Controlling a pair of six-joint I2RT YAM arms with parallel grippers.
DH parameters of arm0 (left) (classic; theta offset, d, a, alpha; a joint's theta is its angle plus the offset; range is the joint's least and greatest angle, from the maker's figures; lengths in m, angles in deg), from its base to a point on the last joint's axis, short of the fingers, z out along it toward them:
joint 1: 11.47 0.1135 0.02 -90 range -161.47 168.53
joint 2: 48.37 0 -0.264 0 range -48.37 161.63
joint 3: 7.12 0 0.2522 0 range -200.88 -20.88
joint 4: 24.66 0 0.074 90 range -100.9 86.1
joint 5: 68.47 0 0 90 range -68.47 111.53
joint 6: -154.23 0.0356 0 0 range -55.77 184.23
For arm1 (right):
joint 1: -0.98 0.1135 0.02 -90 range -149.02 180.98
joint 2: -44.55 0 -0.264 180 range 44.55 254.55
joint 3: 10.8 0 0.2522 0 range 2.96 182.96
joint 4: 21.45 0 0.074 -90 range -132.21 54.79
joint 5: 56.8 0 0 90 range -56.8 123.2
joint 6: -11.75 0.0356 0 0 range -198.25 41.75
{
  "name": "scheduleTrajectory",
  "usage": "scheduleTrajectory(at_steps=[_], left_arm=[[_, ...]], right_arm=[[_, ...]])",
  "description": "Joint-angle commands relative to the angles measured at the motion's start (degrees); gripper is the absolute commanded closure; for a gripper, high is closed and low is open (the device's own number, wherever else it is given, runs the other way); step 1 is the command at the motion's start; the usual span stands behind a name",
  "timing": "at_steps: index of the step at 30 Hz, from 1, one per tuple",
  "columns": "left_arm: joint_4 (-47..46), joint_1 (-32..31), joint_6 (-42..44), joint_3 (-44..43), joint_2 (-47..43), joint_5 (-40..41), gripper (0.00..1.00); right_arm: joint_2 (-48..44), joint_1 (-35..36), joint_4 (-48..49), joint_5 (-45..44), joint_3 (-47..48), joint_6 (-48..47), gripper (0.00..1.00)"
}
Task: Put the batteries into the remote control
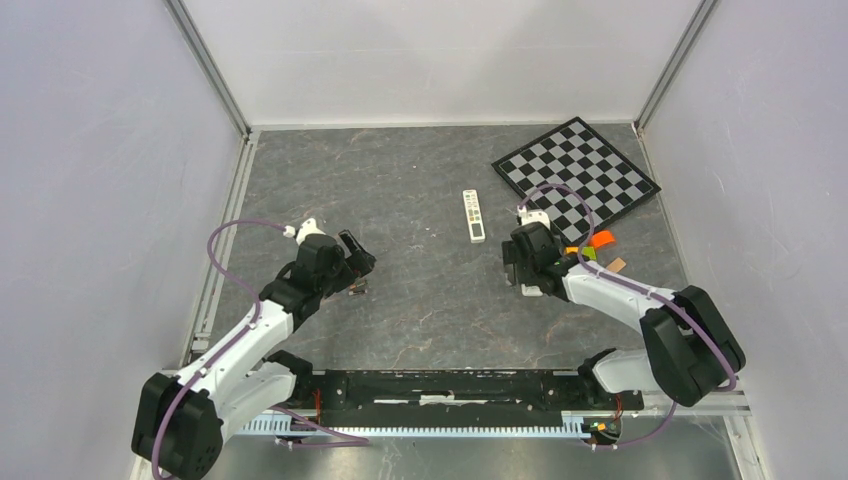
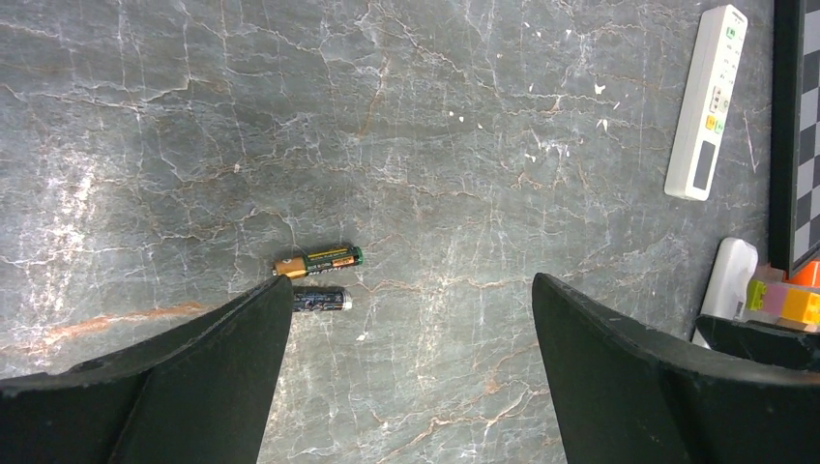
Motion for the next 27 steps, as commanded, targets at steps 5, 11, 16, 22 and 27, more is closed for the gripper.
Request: scheduleTrajectory(at_steps=[5, 11, 16, 22, 27], left_arm=[[0.12, 0.35, 1.91, -2.04, -2.85, 2.55, 0.02], [0.29, 0.36, 1.15, -1.63, -4.84, 3.56, 0.01], [0.63, 0.35, 1.03, -1.75, -5.15, 3.5, 0.01], [0.92, 0.35, 1.26, -1.96, -5.34, 3.59, 0.01], [0.88, 0.32, 1.38, -2.17, -5.35, 3.62, 0.01]], right_arm=[[7.16, 0.68, 9.38, 10.88, 11.16, -3.26, 0.18], [18.47, 2.74, 10.18, 9.04, 21.76, -2.73, 0.18], [26.6, 3.37, 7.06, 2.79, 30.23, -1.52, 0.21], [31.96, 3.73, 6.86, 3.01, 33.39, -2.16, 0.34], [32.33, 3.81, 7.08, 1.53, 32.08, -1.77, 0.49]])
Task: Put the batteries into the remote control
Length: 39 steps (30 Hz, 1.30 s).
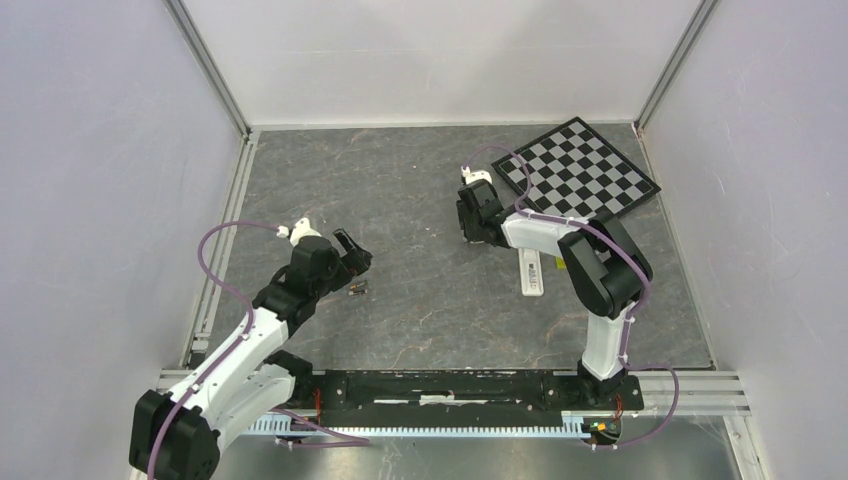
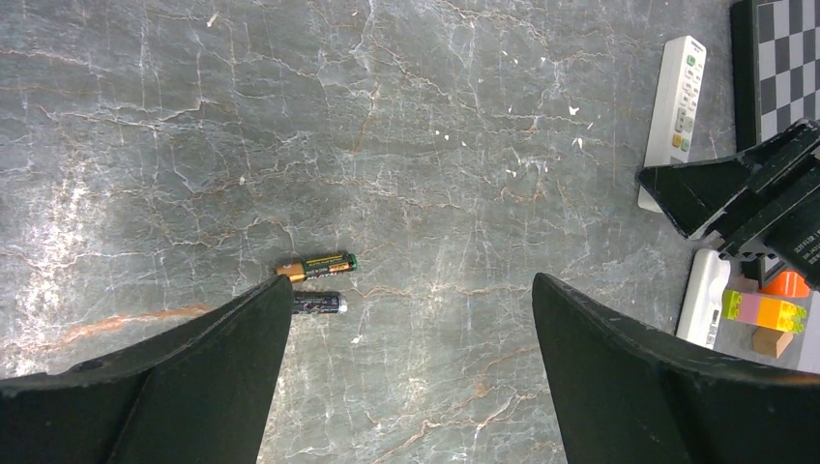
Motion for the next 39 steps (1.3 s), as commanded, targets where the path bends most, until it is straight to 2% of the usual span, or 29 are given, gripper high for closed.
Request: scheduleTrajectory(at_steps=[1, 5, 7, 9, 11, 14, 16, 18, 22, 24, 27, 32, 34, 39], left_arm=[[-0.34, 0.28, 1.34, -2.26, -0.71, 1.92, 0.01], [-1.25, 0.3, 2.24, -2.35, -0.36, 1.04, 0.0], [-2.23, 0.32, 3.05, -2.31, -0.26, -0.12, 0.0], [-4.28, 0.36, 3.97, -2.01, -0.17, -1.94, 0.0], [-6.55, 0.26, 4.52, -1.74, -0.09, -4.28, 0.0], [-9.52, 0.26, 3.42, -1.71, 0.42, -7.64, 0.0], [-11.76, 0.3, 2.48, -2.03, 1.32, -10.22, 0.0], [-15.85, 0.25, 2.15, -1.93, 2.53, -18.03, 0.0], [-32.24, 0.22, 0.98, 0.57, 4.32, -34.69, 0.0], [-38.2, 0.27, -0.91, 1.41, 4.87, -39.26, 0.0], [-44.58, 0.2, -4.32, 1.95, 5.52, -43.41, 0.01], [-56.07, 0.11, -12.66, 2.42, 7.21, -46.98, 0.02], [-61.4, 0.02, -17.17, 2.52, 8.86, -47.41, 0.04], [-73.09, -0.41, -25.49, 1.72, 12.78, -47.86, 0.13]], right_arm=[[-0.19, 0.38, -0.49, -3.36, 0.87, 0.38, 0.52], [-4.29, 0.3, 0.43, -3.1, -0.99, -3.58, 0.67], [-7.12, 0.3, 1.39, -1.17, -2.58, -8.33, 0.72], [-10.16, 0.17, 1.55, 3.18, -4.16, -13.08, 0.75], [-13.48, 0.04, 1.91, 11.4, -6.24, -16.6, 0.76], [-19.12, -0.13, 4.06, 22.76, -10.67, -16.16, 0.76], [-22.83, -0.14, 6.47, 30.48, -13.61, -13.11, 0.76], [-25.85, -0.14, 10.83, 36.32, -16.33, -8.56, 0.76], [-30.49, -0.14, 19.71, 45.41, -20.45, 1.66, 0.76], [-32.72, -0.14, 27.41, 49.22, -22.95, 8.39, 0.76], [-35.05, 0.12, 39.65, 52.7, -26.11, 16.95, 0.76], [-36.14, 0.98, 47.32, 55.0, -26.77, 24.36, 0.76], [-36.01, 1.29, 53.86, 56.57, -27.95, 30.27, 0.76], [-35.94, 2.95, 60.12, 57.64, -28.42, 37.55, 0.76]])
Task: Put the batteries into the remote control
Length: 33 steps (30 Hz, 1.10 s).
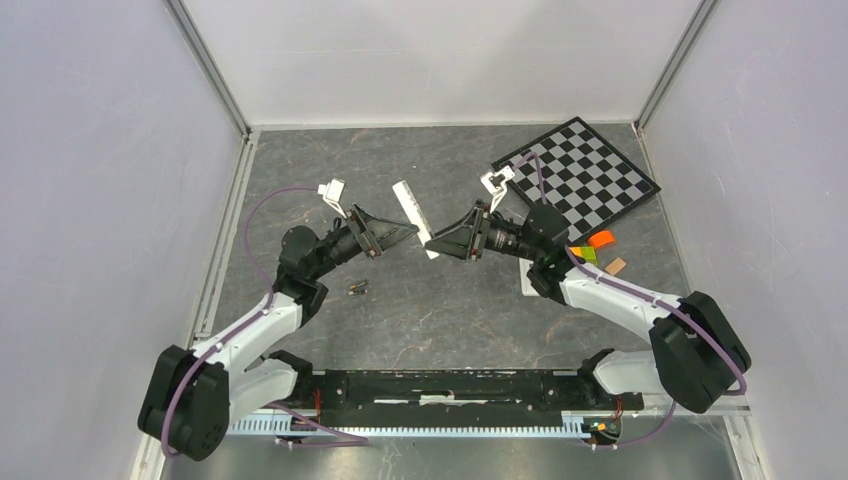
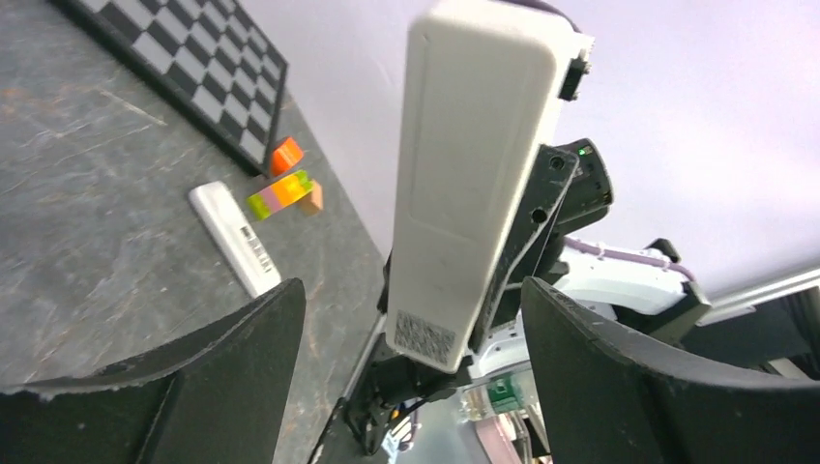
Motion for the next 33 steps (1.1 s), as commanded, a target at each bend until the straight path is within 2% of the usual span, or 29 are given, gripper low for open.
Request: scheduleTrajectory(at_steps=[1, 9, 14, 15, 17, 19, 21, 22, 23, 25, 27, 30, 33], left_arm=[[-15.51, -0.4, -10.18, -0.79, 2.42, -2.65, 0.17], [-17.14, -1.04, -9.17, -0.35, 4.19, -2.83, 0.49], [-20.2, -1.28, -9.55, -0.17, 5.64, -3.78, 0.61], [-20.4, -1.32, -9.37, -0.25, 5.81, -3.96, 0.65], [-20.12, -1.29, -8.59, -0.63, 6.06, -4.3, 0.82], [-19.05, -1.32, -7.44, -1.03, 6.08, -4.35, 0.95], [-16.64, -1.28, -5.45, -1.56, 5.73, -4.44, 0.98], [-14.16, -1.31, -3.64, -2.1, 5.3, -4.35, 0.98], [-11.23, -1.31, -0.98, -2.73, 4.58, -4.14, 0.98], [2.72, -1.37, 6.79, -5.32, 3.0, -2.45, 0.98], [17.38, -1.54, 15.51, -8.9, 1.86, 2.09, 0.98], [27.71, -2.04, 23.4, -12.51, 2.01, 5.79, 0.98], [34.32, -4.34, 29.42, -15.86, 3.25, 9.24, 0.98]], right_arm=[[-1.61, 1.66, 11.11, 2.77, -0.34, 9.05, 0.75], [-0.62, 2.7, 12.07, 2.56, -1.54, 10.56, 0.75], [1.11, 2.7, 14.09, 3.35, -1.81, 13.4, 0.74], [1.39, 2.7, 14.35, 3.56, -1.83, 13.92, 0.74], [1.86, 2.68, 14.02, 3.74, -1.83, 14.4, 0.72], [1.61, 2.68, 12.81, 3.77, -2.07, 13.85, 0.64], [0.72, 2.7, 10.58, 3.09, -2.42, 11.73, 0.48], [0.03, 2.75, 8.58, 2.39, -2.59, 9.65, 0.4], [-0.87, 2.65, 6.55, 1.53, -2.62, 7.32, 0.37], [-2.67, 2.53, -1.58, -0.02, -1.62, 0.58, 0.31], [-4.43, 2.18, -13.62, -3.04, 0.61, -8.93, 0.25], [-7.39, 2.02, -26.63, -10.62, 2.57, -18.97, 0.16], [-9.88, 1.92, -33.07, -16.73, 4.99, -23.26, 0.13]])
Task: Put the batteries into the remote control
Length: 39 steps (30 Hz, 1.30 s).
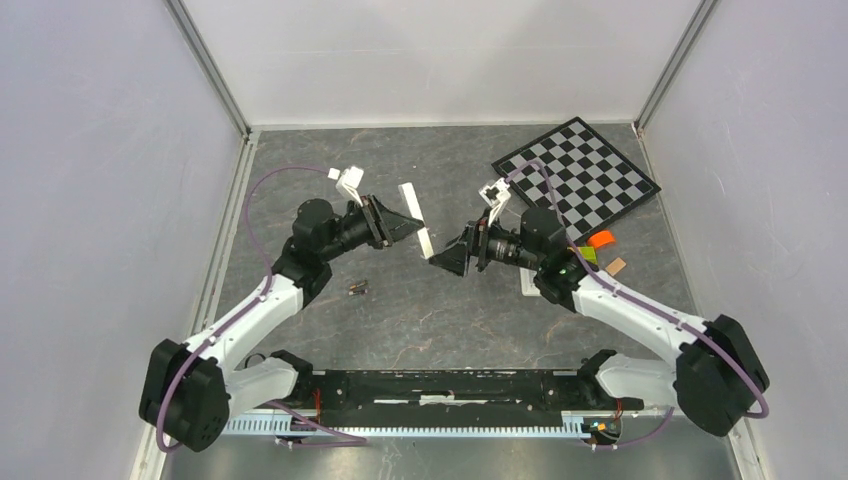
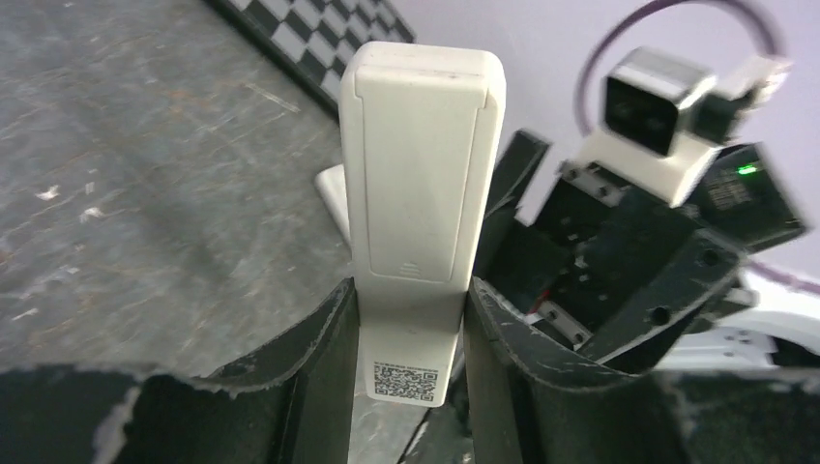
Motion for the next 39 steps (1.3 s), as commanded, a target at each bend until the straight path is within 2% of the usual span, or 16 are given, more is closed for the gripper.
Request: scheduleTrajectory(at_steps=[1, 6, 11, 14, 23, 27, 39], left_arm=[[17.05, -3.47, 16.59, -6.35, 0.21, 7.35, 0.98], [25.29, -12.26, 26.66, -10.76, 2.44, 17.33, 0.98], [26.56, -15.57, 32.11, -11.15, 2.02, 23.73, 0.98], [26.5, -17.35, 34.88, -10.88, 1.52, 25.44, 0.98], [26.96, -21.59, 39.39, -11.75, 3.11, 29.52, 0.98], [26.99, -22.66, 40.7, -11.76, 3.16, 29.93, 0.98], [29.63, -25.35, 48.21, -11.54, 1.98, 30.52, 0.98]], right_arm=[[-4.4, -0.36, -15.1, -11.76, 5.63, -13.1, 0.12], [-7.26, -0.31, -16.28, -19.75, 8.68, -13.21, 0.13], [-5.32, -0.25, -21.75, -23.84, 13.97, -12.99, 0.16], [-3.78, 0.05, -25.99, -23.78, 16.16, -13.07, 0.17], [-0.37, 2.67, -28.45, -25.35, 18.81, -12.82, 0.21], [1.13, 3.13, -28.47, -26.5, 19.2, -11.62, 0.26], [4.3, 3.52, -24.89, -21.05, 17.24, -6.17, 0.46]])
